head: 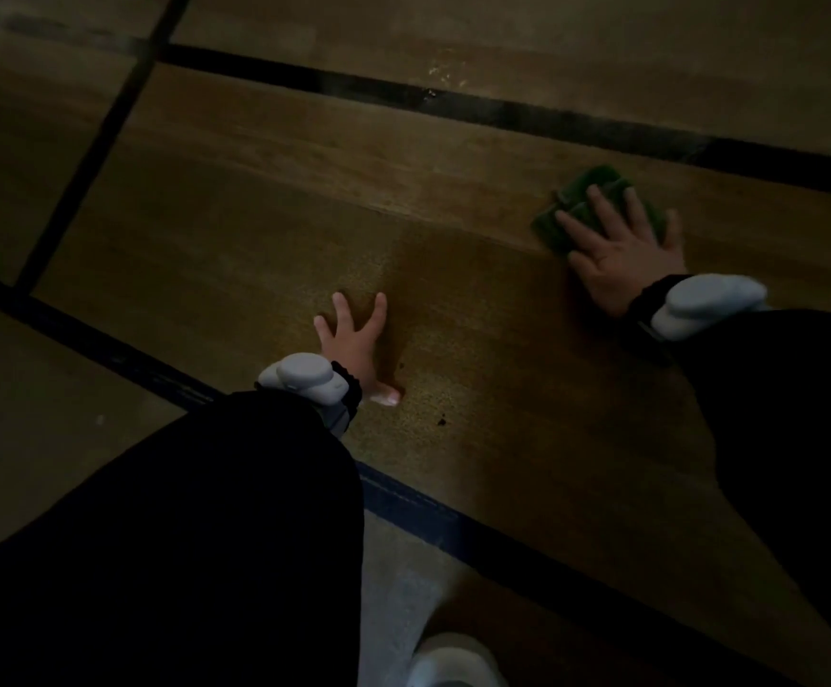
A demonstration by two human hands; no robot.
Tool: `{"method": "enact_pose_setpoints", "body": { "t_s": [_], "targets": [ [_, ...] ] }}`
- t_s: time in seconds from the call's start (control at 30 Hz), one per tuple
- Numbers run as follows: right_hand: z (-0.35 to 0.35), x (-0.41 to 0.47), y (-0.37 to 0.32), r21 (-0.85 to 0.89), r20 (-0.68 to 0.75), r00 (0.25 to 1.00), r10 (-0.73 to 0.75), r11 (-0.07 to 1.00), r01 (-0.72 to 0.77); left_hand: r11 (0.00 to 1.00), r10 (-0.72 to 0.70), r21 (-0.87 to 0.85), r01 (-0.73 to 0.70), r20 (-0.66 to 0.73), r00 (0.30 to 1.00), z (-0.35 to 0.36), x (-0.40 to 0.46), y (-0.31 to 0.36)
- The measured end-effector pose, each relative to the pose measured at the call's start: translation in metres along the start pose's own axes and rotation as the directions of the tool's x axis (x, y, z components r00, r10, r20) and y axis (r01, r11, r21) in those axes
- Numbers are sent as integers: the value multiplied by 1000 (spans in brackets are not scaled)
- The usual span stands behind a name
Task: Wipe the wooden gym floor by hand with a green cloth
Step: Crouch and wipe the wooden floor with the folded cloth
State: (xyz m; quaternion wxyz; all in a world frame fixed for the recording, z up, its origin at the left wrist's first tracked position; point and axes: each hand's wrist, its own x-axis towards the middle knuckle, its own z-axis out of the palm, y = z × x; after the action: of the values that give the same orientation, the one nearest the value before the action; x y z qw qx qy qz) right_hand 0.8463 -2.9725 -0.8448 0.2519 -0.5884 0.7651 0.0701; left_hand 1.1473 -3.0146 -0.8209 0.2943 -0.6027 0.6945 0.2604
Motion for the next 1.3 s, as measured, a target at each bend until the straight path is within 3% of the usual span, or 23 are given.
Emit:
{"method": "enact_pose_setpoints", "body": {
  "t_s": [0.1, 0.33, 0.57, 0.87, 0.97, 1.07, 1.17, 1.23, 1.3],
  "targets": [
    [-5, -2, 12, 38, -15, 986, 163, 986, -163, 1000, -10, 7, 10, -1, 1000, 0, 0, 1],
    [5, -4, -6, 1, -46, 985, 168, 986, -168, 1000, -11, 20, 11, -2, 1000, 0, 0, 3],
    [17, -13, -41, -66, -14, 996, -84, 994, 83, 1000, -9, 16, 9, -1, 1000, -1, 1, 3],
    [41, -38, -130, -86, 80, 948, -308, 945, 315, 999, -22, -44, 20, -56, 998, -2, -4, 6],
    [39, -44, -159, 32, 141, 892, -429, 903, 429, 995, 2, -94, -10, -78, 997, -3, -6, 5],
    [33, -45, -170, 305, 172, 822, -544, 822, 480, 978, -10, -209, -7, -81, 997, 3, -6, 0],
    [22, -35, -145, 411, -57, 910, -412, 821, 397, 989, 50, -132, -63, -102, 994, 4, -9, -6],
    [13, -17, -112, 298, -229, 946, -231, 908, 294, 976, 204, 106, -191, -124, 971, 6, -13, -7],
    [5, 2, -84, 177, -217, 972, -88, 976, 128, 922, 352, 221, -319, -130, 927, 13, -14, -3]
  ]
}}
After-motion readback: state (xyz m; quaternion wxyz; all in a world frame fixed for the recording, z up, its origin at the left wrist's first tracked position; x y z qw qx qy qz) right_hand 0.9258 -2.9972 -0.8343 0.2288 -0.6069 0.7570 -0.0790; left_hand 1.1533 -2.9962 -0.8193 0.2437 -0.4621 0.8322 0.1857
